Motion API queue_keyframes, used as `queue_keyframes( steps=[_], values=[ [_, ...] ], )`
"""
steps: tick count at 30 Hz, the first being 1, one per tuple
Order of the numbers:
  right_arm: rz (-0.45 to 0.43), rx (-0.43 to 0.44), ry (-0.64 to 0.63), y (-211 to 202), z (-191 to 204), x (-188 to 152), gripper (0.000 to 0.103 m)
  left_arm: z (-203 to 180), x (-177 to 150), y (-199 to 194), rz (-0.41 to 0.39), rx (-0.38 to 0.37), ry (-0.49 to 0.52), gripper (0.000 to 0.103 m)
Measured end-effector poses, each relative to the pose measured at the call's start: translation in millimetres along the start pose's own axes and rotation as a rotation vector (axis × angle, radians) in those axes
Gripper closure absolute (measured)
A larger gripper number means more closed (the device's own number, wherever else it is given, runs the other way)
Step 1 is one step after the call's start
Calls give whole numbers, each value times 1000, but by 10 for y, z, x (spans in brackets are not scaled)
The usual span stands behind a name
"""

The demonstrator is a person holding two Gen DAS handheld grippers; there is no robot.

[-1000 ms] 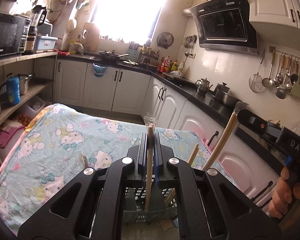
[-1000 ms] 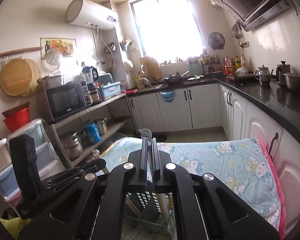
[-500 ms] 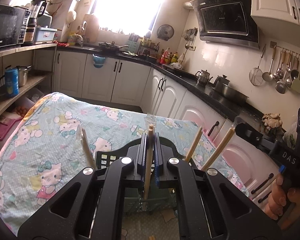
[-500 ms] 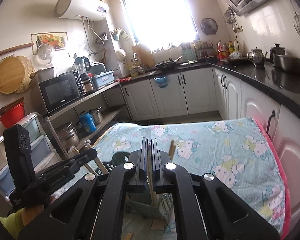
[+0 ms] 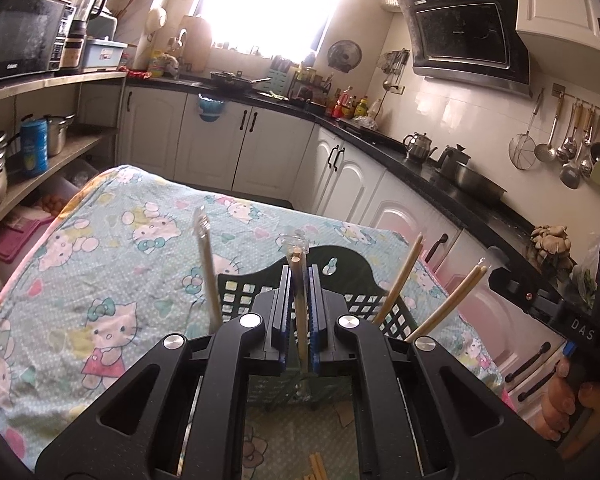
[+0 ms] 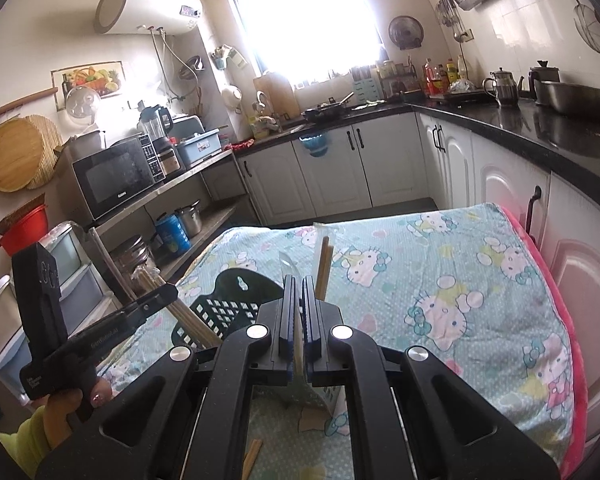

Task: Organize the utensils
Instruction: 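Open the left gripper in the caddy while the right gripper opens too, then withdraw both grippers from the caddy toward the remaining chopsticks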

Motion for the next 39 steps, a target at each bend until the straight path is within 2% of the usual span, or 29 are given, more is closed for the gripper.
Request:
queue_keyframes(
  steps=[3,5,6,9,21,23,30,32,39],
  values=[
    [15,0,3,-4,-5,-30,96,22,-16,-23,7,5,-6,94],
    [24,-2,7,-14,-9,-59,82,42,-32,-40,9,6,-7,90],
    [25,-2,8,-18,-6,-68,81,45,-38,-50,12,5,-8,90],
    [35,-1,4,-37,9,-110,80,49,-60,-78,19,5,-6,86],
    [71,2,2,-147,28,-269,67,31,-161,-327,34,-4,-15,56],
    [74,4,1,-181,32,-299,65,38,-173,-381,30,-5,-14,47],
    [80,5,-8,-278,85,-382,56,90,-249,-578,21,0,-28,28],
    [81,7,-12,-298,106,-395,53,93,-274,-632,16,2,-27,19],
    [89,12,-26,-381,165,-492,50,150,-362,-776,19,12,-40,13]
  ],
)
Point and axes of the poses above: each gripper's, at about its wrist camera, not at the fingertips, and y roughly the way its jaws point, z to its left, x to its top, the point moved 2 cm from there along y, roughly the way its jaws point, and after that the axes turned 4 degrees about -z, right-handed, at the moved point
